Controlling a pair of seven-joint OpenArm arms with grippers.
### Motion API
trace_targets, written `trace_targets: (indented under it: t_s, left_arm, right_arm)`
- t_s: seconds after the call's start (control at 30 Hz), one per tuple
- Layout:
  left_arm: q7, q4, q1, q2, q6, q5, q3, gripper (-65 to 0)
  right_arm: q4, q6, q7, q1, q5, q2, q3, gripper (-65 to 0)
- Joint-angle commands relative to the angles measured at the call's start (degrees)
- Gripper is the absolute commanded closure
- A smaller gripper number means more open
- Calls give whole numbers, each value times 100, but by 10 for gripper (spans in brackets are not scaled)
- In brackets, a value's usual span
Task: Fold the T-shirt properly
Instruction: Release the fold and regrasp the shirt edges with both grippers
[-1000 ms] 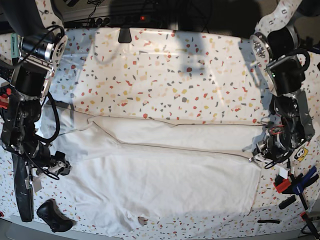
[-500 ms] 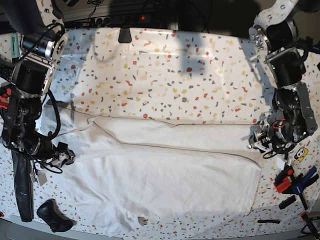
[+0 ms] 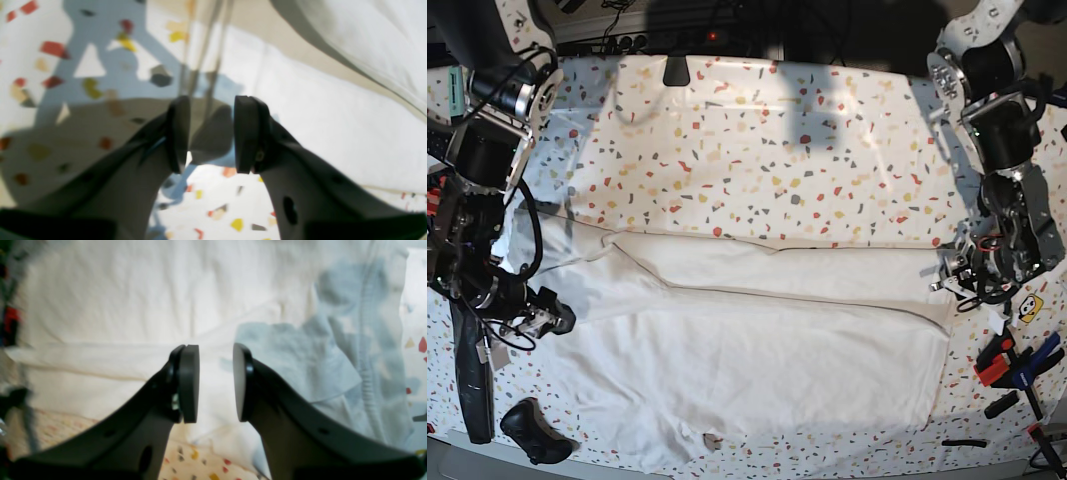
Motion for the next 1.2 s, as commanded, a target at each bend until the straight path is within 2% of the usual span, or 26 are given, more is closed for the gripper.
trace_targets:
  t_s: [0.0,0.13,0.27,0.33,0.47,0.5,0.67,0.83,0.97,1.1,1.17]
  left_arm:
    - [-81,74,-192,-101,-26,-44,4,-218]
    - [-79,74,-173,-166,-26,-122,4,-218]
    - [-20,-48,-138,-98,-35,-610,4,-218]
    - [-24,-262,-142,-52,-48,-485,4,-218]
    - [-146,-870,-138,-59,-44,-79,4,-218]
    - [-201,-1023,-140,-55,-39,-42,4,-218]
    - [-369,-1423,-142,-57,-42,-44,4,-218]
    - [-411,-1429,-157,-55,-44,-44,4,-218]
    - [-518,-1429,-179,-57,-46,-44,4,-218]
    - [-516,-1429,-188,-55,-46,-44,4,-218]
    - [-516,-1429,-188,-55,-48,-44,4,-218]
  right_arm:
    - [92,66,85,175,190,105,205,-180]
    - [92,81,-190,168,352,181,870,-180]
    - [92,90,-382,59,520,396,1032,-180]
    - [92,92,-568,-35,612,516,1027,-180]
    - [92,90,-507,-420,667,614,1029,-181]
    - [90,90,-496,-544,719,610,1029,-181]
    - [92,87,-490,-1069,815,560,1217,-283]
    - [92,92,-479,-1353,811,560,1711,-287]
    - [90,109,-208,-1574,813,505,1799,-287]
    - [83,111,-144,-1609,782,227,1799,-287]
    - [79,114,109,-1606,743,37,1799,-287]
